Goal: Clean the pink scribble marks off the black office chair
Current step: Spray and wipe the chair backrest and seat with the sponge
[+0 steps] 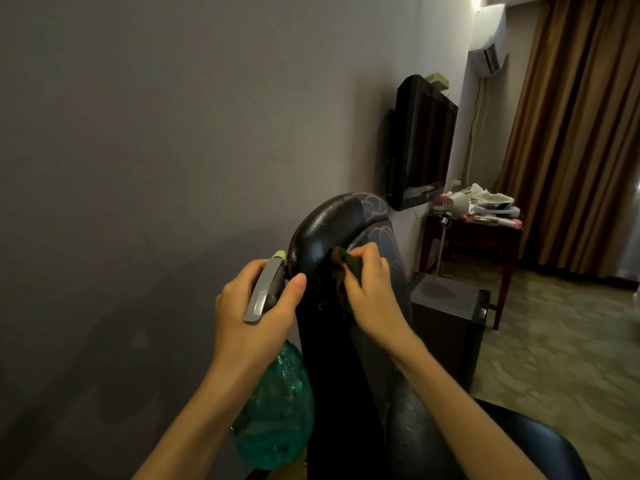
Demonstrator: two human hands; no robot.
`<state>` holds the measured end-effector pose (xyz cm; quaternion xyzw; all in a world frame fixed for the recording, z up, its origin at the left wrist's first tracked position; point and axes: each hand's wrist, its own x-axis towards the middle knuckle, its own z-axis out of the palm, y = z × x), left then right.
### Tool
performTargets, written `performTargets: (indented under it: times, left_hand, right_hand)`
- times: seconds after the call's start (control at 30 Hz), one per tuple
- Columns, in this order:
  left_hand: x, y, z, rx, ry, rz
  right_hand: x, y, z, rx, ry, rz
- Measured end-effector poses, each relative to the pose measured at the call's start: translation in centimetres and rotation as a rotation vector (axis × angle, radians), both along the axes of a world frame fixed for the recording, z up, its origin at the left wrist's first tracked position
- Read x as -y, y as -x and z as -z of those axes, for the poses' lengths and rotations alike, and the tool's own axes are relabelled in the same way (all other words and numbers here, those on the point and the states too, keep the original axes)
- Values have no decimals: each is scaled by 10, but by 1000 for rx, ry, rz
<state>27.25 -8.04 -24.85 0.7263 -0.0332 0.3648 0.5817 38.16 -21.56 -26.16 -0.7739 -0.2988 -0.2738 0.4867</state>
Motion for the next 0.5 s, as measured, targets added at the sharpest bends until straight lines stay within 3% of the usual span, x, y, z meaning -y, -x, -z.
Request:
performTargets:
  times: [0.33,0.5]
  left_hand:
    - [0,-10,3,-3,42,9]
    - [3,-6,1,-6,5,-21]
  right_hand:
    - [3,-148,-30,-257,78,319]
    - [10,-157,-24,-294,-40,270]
